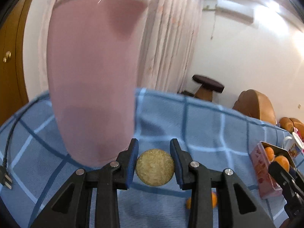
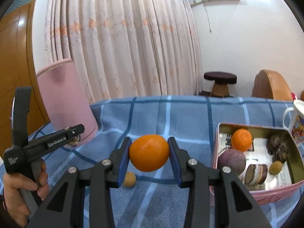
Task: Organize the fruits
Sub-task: 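Carry the orange and the beige slice over the pink tin with both grippers, then open the right gripper to drop the orange while the left gripper releases the slice into the tin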
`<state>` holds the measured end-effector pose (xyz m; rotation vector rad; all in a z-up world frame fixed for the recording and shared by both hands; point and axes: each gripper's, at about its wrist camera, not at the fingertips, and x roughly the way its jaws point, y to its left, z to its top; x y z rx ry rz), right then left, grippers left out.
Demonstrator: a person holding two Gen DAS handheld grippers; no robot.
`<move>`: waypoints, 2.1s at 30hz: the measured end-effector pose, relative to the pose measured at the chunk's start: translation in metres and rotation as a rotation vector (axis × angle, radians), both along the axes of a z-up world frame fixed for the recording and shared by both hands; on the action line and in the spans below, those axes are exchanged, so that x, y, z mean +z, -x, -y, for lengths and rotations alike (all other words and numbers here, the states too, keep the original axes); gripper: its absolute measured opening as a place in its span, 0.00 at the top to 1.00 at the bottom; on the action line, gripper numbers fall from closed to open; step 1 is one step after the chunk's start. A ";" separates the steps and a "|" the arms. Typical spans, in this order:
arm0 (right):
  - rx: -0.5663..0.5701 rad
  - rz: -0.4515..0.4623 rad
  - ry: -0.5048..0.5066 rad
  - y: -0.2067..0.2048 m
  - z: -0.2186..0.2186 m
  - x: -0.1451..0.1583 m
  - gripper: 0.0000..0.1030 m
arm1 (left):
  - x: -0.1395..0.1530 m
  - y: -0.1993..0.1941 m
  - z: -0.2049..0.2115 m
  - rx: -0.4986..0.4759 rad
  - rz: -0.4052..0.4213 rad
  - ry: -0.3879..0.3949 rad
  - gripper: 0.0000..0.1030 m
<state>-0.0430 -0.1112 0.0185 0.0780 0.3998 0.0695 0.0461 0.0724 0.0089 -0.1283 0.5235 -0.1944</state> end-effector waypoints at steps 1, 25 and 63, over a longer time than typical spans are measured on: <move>-0.005 0.009 0.016 0.002 -0.001 0.001 0.59 | 0.003 0.003 0.003 -0.008 0.026 -0.010 0.65; -0.106 0.029 0.110 0.032 0.049 0.002 0.59 | 0.008 0.049 0.080 -0.096 0.130 -0.093 0.65; -0.366 0.004 0.031 0.060 0.225 0.005 0.59 | 0.016 0.079 0.253 -0.372 0.133 -0.075 0.65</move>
